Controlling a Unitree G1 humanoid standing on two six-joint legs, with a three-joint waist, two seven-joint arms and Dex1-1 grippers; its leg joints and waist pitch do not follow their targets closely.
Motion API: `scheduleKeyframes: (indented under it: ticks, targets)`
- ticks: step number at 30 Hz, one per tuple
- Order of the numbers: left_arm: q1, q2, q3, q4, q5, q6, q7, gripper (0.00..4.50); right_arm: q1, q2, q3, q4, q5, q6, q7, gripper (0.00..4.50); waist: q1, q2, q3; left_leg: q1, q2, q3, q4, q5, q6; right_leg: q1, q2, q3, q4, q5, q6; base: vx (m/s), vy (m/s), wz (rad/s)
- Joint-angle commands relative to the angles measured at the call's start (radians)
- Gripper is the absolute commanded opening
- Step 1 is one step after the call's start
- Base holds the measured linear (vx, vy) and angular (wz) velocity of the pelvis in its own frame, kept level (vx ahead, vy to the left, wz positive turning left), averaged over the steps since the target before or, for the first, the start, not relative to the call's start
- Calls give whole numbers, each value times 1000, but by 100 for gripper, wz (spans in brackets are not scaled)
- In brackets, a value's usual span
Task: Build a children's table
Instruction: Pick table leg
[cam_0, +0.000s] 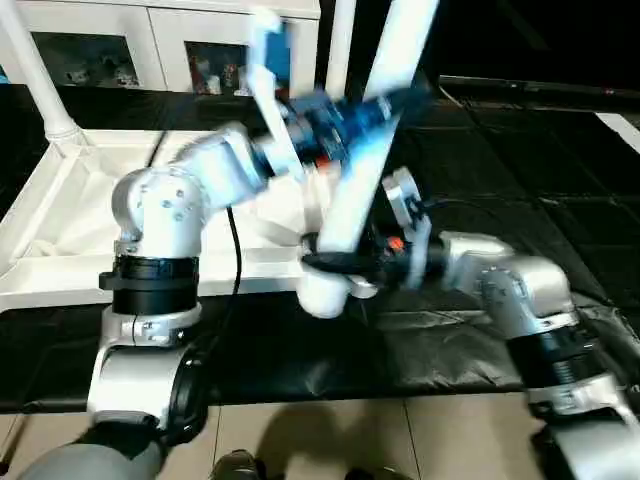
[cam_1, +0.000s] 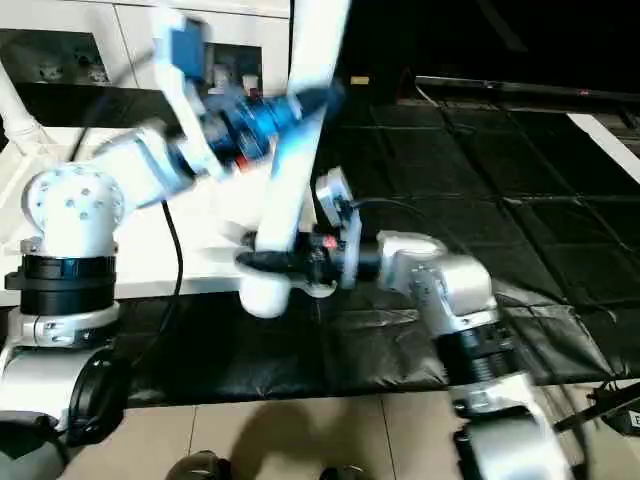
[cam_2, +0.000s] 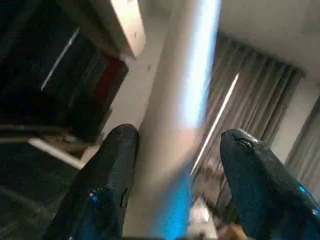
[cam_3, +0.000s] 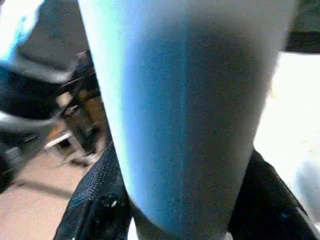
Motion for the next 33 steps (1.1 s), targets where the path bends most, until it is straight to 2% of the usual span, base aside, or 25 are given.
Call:
scheduleKeyframes:
  ticks: [1, 3, 4, 8, 11, 12, 13, 14, 15, 16, 17, 18, 19, 22, 24, 26, 28, 32, 33]
  targets:
    - [-35, -5, 36, -25, -73, 5, -2, 292, 10, -2, -64, 50, -3, -3, -69, 197, 2, 17, -110, 22, 64, -26, -71, -136, -34, 61, -100, 69, -71, -247, -186, 0, 0, 0]
    - [-35, 2, 56, -10, -69, -6, 9, 292, 16, 7, -78, 47, 5, -11, -85, 194, 5, 16, -111, 21, 63, -25, -71, -133, -32, 64, -96, 69, -69, -225, -189, 0, 0, 0]
    - [-35, 9, 63, 2, -58, -14, 14, 292, 20, 10, -83, 41, 9, -12, -91, 191, 6, 19, -111, 20, 64, -27, -73, -132, -28, 67, -97, 69, -67, -218, -183, 0, 0, 0]
    - [-27, 42, 58, 41, 11, -73, 8, 292, 32, 19, -92, 29, 12, -24, -112, 190, 5, 17, -109, 19, 61, -27, -74, -137, -23, 67, -97, 70, -74, -250, -153, 0, 0, 0]
    - [-5, 107, -38, 126, 209, -182, 43, 292, 45, 22, -66, 26, -41, -73, -136, 190, 2, 20, -109, 22, 64, -31, -78, -148, -35, 65, -95, 70, -75, -265, -125, 0, 0, 0]
    - [6, 132, -84, 150, 268, -213, 52, 292, 45, 26, -67, 30, -55, -92, -151, 190, 0, 20, -107, 25, 63, -32, -82, -161, -39, 61, -92, 71, -78, -285, -97, 0, 0, 0]
    - [20, 156, -129, 167, 316, -240, 47, 292, 44, 28, -69, 35, -69, -108, -169, 190, -1, 16, -108, 26, 64, -33, -84, -164, -46, 62, -95, 72, -79, -297, -81, 0, 0, 0]
    - [38, 186, -188, 184, 377, -281, 34, 292, 45, 26, -66, 39, -90, -132, -183, 190, -3, 19, -108, 25, 64, -32, -83, -162, -51, 63, -97, 72, -75, -294, -84, 0, 0, 0]
    - [62, 214, -251, 215, 444, -326, 20, 292, 49, 23, -54, 43, -145, -195, -222, 190, -2, 23, -110, 28, 67, -33, -83, -154, -56, 60, -98, 73, -74, -283, -89, 0, 0, 0]
    - [67, 217, -262, 224, 456, -334, 19, 292, 51, 22, -50, 43, -162, -213, -234, 190, -4, 23, -110, 26, 66, -31, -83, -147, -65, 57, -96, 73, -71, -266, -90, 0, 0, 0]
    - [68, 217, -267, 225, 461, -334, 22, 292, 53, 22, -49, 41, -164, -217, -235, 190, -4, 25, -113, 28, 66, -30, -82, -138, -69, 58, -98, 74, -65, -231, -109, 0, 0, 0]
    - [66, 213, -303, 233, 492, -341, 38, 292, 64, 30, -52, 29, -164, -229, -243, 190, -4, 23, -113, 27, 67, -30, -82, -135, -68, 60, -99, 74, -63, -213, -122, 0, 0, 0]
    - [63, 205, -320, 232, 501, -344, 40, 292, 70, 34, -53, 21, -159, -226, -244, 190, -2, 25, -113, 28, 68, -29, -81, -138, -60, 59, -99, 75, -62, -191, -140, 0, 0, 0]
    - [51, 173, -334, 226, 504, -354, 26, 292, 79, 34, -36, 12, -168, -227, -243, 190, 0, 22, -112, 22, 67, -27, -79, -142, -45, 66, -104, 74, -62, -177, -180, 0, 0, 0]
    - [37, 149, -335, 230, 502, -366, 13, 292, 84, 29, -16, 16, -188, -237, -241, 190, -1, 25, -110, 22, 66, -28, -79, -162, -44, 66, -105, 74, -67, -207, -181, 0, 0, 0]
    - [21, 119, -338, 235, 491, -375, -6, 292, 89, 22, 7, 26, -216, -255, -238, 190, -2, 21, -109, 20, 64, -27, -78, -167, -44, 69, -105, 73, -71, -227, -175, 0, 0, 0]
    - [14, 108, -352, 237, 485, -403, -46, 292, 94, 22, 18, 32, -236, -274, -236, 190, -2, 21, -108, 19, 63, -28, -78, -174, -40, 69, -106, 73, -77, -262, -163, 0, 0, 0]
    - [18, 101, -360, 212, 463, -398, -87, 292, 99, 22, 22, 34, -248, -286, -241, 190, -8, 22, -109, 18, 64, -30, -78, -169, -33, 68, -102, 72, -71, -240, -169, 0, 0, 0]
    - [21, 101, -362, 201, 458, -394, -99, 292, 100, 22, 21, 34, -251, -289, -242, 190, -8, 25, -110, 19, 65, -30, -77, -167, -32, 68, -103, 72, -69, -232, -176, 0, 0, 0]
